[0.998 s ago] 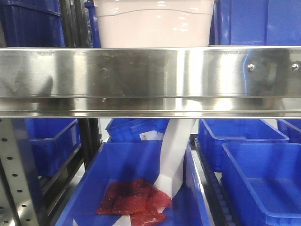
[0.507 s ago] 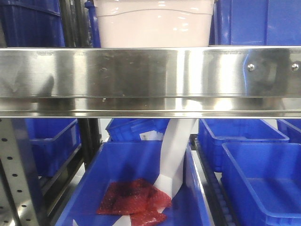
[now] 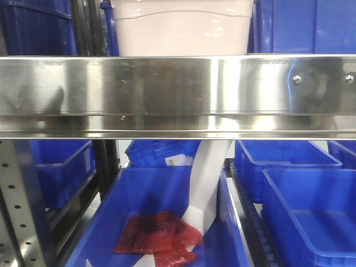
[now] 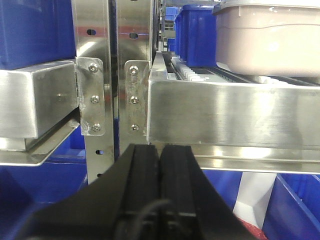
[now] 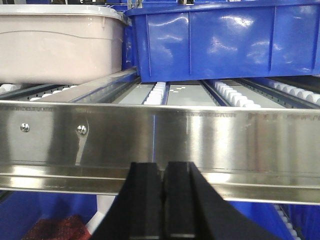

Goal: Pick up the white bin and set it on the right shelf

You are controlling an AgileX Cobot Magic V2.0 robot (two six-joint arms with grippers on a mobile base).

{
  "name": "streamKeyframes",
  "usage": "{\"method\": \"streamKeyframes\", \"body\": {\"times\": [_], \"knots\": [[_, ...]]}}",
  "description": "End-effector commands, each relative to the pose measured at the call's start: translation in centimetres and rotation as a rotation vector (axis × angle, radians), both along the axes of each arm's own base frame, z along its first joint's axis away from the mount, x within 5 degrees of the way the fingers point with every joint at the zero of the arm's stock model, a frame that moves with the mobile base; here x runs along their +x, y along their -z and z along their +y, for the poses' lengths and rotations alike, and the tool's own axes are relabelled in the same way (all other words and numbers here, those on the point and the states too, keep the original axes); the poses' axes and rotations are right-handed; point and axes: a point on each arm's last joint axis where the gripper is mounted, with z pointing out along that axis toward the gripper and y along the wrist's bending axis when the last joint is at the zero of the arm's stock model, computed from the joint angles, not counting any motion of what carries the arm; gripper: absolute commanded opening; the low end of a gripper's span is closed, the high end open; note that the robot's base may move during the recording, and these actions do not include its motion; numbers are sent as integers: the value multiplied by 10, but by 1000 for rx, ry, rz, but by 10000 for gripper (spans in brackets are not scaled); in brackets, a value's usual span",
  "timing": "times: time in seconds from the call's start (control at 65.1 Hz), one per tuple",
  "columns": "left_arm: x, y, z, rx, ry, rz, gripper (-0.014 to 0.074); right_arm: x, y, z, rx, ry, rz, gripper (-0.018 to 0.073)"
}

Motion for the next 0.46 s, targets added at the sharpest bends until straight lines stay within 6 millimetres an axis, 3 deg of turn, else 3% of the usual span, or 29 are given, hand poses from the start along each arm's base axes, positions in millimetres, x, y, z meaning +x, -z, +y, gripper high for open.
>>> {"method": "streamKeyframes", "body": {"times": [0.0,0.445], "knots": [[-2,-10,0,-15,6,-109,-118,-2,-11,0,-12,7,-119,55],[-2,-10,0,-15,6,-109,-118,-2,-11,0,-12,7,-119,55]]}}
